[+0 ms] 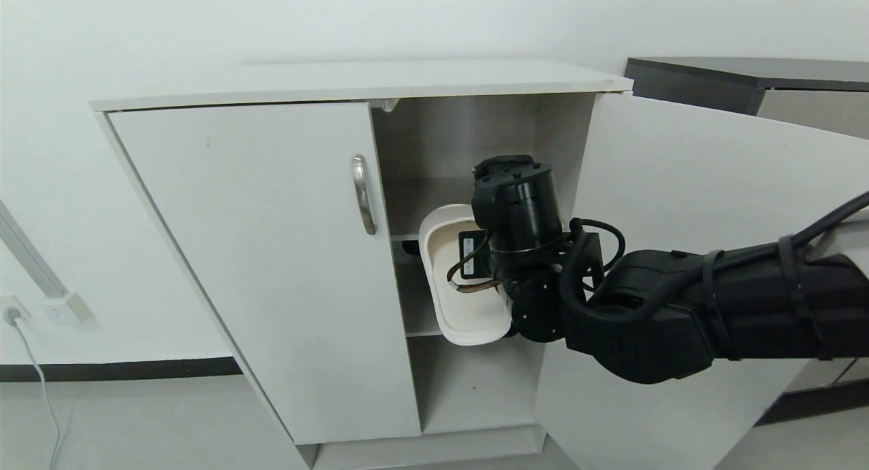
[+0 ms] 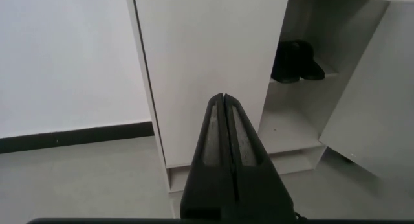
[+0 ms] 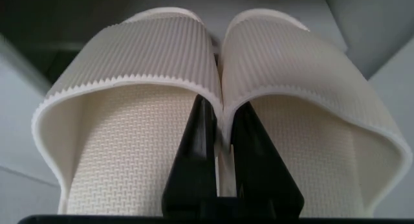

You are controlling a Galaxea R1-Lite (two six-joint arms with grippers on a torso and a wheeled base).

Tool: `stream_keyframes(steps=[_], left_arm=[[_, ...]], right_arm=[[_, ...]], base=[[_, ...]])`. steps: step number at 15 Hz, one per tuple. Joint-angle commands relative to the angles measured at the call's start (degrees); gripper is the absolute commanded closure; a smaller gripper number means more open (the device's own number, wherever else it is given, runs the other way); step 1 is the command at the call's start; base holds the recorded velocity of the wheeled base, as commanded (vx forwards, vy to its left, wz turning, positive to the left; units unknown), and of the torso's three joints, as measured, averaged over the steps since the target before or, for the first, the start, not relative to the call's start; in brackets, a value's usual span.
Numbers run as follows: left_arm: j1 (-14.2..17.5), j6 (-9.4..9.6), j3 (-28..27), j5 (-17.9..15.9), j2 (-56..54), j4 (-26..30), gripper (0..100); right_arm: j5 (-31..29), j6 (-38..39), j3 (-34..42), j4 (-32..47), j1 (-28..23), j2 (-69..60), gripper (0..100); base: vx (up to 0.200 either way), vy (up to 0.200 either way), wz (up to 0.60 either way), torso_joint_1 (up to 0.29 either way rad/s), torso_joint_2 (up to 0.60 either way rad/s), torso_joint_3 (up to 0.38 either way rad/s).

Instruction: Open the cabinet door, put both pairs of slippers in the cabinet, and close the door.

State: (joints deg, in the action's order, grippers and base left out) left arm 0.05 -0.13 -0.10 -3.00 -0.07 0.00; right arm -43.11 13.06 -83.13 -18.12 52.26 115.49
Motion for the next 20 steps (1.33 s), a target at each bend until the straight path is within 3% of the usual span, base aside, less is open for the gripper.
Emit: stream_keyframes(steps=[1,5,9,20], left_arm=[[0.04,-0.04,0.01,0.01,0.07,0.0,100],[0.04,-0.04,0.01,0.01,0.07,0.0,100],[0.04,-0.04,0.01,0.1,0.07,0.0,100],[0.04,-0.31,0.01,0.27,0.07,0.0,100]], right_arm=[[-0.05,0.04,0.07,-0.08,0.03,-0.01,100],[0.04,0.13,0.33,-0.17,0.03,0.17,100],[0.04,0.04,-1.16,-0.17,-0.14,1.75,100],[1.27,-0.05,-27.35,13.37,-6.12,14.67,100]], base=[[0.2,0.0,0.0,0.002,0.0,0.002],[0.2,0.0,0.0,0.0,0.0,0.002],[0.0,0.0,0.0,0.0,0.0,0.0],[0.0,0.0,0.0,0.0,0.0,0.0]])
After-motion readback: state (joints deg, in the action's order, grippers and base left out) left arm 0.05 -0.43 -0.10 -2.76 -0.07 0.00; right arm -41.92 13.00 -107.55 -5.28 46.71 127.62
